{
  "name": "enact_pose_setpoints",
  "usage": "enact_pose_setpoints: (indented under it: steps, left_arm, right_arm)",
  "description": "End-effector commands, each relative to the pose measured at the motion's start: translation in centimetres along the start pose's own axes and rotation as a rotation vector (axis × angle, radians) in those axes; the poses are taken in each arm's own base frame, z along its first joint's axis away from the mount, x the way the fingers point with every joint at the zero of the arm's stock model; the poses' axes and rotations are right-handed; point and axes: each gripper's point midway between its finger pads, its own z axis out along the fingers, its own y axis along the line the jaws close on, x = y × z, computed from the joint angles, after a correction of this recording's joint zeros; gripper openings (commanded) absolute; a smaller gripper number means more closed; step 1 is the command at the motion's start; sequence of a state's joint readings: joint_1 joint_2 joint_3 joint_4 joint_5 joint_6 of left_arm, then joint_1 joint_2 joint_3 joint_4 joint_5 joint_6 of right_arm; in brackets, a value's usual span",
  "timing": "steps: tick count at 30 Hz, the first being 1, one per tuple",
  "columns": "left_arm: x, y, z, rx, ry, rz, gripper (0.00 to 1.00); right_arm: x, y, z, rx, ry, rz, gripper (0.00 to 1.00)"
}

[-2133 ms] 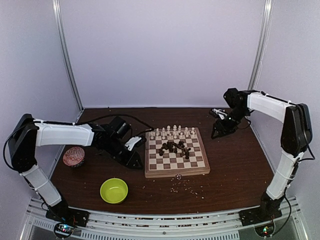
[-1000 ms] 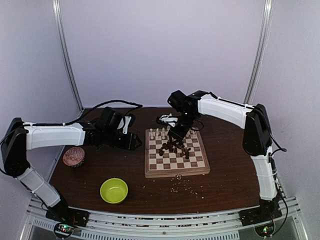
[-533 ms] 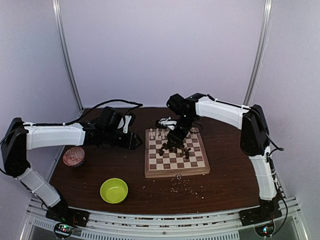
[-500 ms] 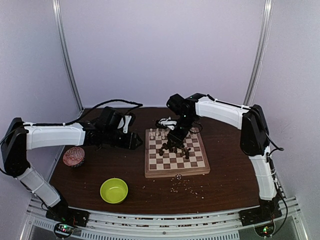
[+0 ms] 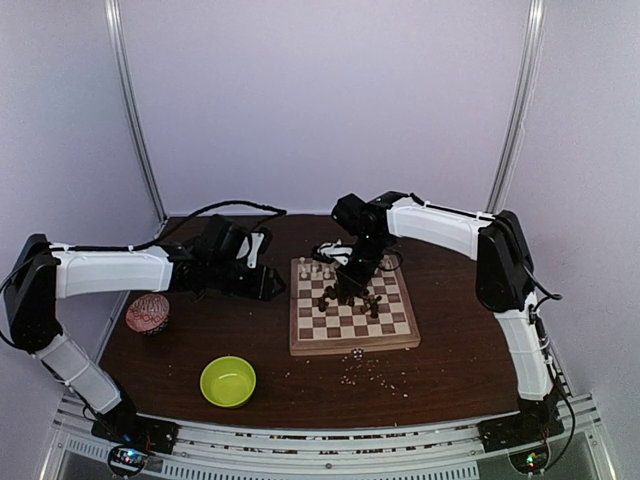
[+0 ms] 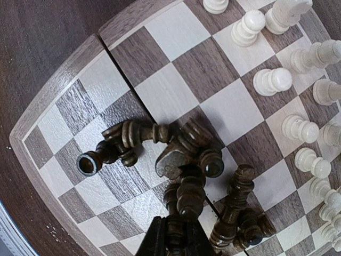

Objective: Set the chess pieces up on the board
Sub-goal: Pick up the chess pile from the chessboard.

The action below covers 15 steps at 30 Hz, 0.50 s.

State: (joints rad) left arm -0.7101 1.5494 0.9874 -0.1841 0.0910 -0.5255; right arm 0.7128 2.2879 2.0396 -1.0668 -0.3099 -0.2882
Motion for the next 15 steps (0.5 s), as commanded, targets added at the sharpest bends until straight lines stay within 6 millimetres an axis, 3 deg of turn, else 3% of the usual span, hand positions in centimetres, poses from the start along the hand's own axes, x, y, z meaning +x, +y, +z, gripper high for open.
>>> enact_pose_setpoints:
  steps: [1,8,15]
  left_arm:
    - [-1.2,-0.7,0.3,0.028,-0.029,0.016,0.52]
    - [-1.0,-0.7,0.9,0.035,-0.016,0.021,0.51]
    - [-0.7,-0.7,1.3,0.042,-0.008,0.025,0.51]
  right_arm:
    - [-0.5,1.2,-2.0,-0.002,-0.029,-0.027,0.00]
    - [-0.3,2.5,-4.1,-0.013,-0.062,-0.055,0.00]
    - [1.4,4.2,-5.5,-0.053,-0.064,-0.103,0.00]
